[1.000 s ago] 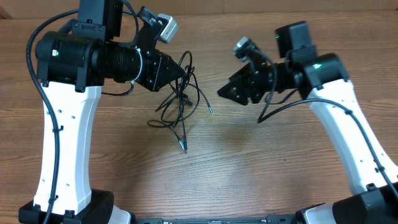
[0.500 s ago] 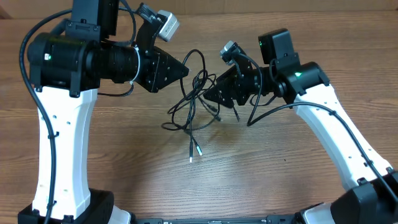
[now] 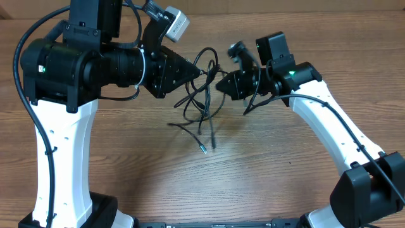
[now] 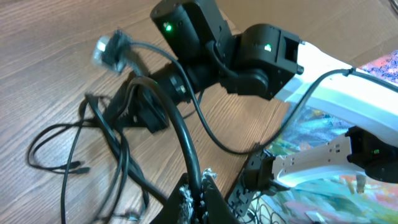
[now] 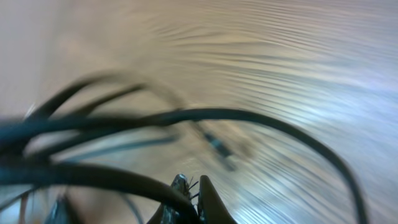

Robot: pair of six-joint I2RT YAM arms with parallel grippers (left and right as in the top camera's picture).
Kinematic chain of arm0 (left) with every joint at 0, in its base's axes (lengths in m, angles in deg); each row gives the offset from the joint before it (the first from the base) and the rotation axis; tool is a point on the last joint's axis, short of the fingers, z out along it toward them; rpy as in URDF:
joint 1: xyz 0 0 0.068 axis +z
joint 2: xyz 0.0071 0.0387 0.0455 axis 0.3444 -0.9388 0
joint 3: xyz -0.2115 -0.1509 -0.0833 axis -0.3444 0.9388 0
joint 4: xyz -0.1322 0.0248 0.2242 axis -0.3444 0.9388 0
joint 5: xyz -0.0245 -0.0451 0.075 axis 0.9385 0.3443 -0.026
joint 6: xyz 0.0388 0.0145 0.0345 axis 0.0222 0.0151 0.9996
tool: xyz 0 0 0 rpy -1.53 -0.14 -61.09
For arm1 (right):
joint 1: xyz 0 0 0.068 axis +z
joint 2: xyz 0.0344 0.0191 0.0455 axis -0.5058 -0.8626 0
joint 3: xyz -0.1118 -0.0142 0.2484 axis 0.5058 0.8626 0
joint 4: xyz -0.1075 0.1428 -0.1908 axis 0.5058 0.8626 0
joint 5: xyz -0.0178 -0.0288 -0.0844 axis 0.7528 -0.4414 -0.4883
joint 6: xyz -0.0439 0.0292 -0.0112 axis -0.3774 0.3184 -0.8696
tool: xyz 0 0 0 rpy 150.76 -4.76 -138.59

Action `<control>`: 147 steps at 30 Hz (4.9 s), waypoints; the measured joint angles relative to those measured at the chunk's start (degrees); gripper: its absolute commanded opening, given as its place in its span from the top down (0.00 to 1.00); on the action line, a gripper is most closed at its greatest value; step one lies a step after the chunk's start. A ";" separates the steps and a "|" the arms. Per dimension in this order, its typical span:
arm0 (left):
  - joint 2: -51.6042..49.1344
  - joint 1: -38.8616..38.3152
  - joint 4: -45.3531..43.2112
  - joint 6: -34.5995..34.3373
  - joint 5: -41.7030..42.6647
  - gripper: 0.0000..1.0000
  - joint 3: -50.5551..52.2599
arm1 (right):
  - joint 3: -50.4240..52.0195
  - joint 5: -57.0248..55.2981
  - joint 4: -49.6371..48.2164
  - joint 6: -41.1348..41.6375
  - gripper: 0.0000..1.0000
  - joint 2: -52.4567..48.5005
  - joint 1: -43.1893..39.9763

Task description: Untangle cables

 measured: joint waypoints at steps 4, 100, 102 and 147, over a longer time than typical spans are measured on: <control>0.04 0.00 0.11 -0.07 -0.15 0.96 0.00 | 0.00 -10.36 2.60 14.75 0.96 0.00 -3.41; -0.15 6.78 2.93 16.37 -0.07 0.96 -0.39 | 0.00 28.89 17.07 -25.75 0.00 -0.22 -22.23; -0.15 6.75 2.95 17.51 0.35 0.96 -0.39 | 0.02 28.89 16.61 -25.29 0.00 -0.22 -18.25; -0.15 3.76 -0.87 17.35 5.07 0.96 -0.39 | 0.02 13.42 -0.39 10.05 0.27 -0.22 16.26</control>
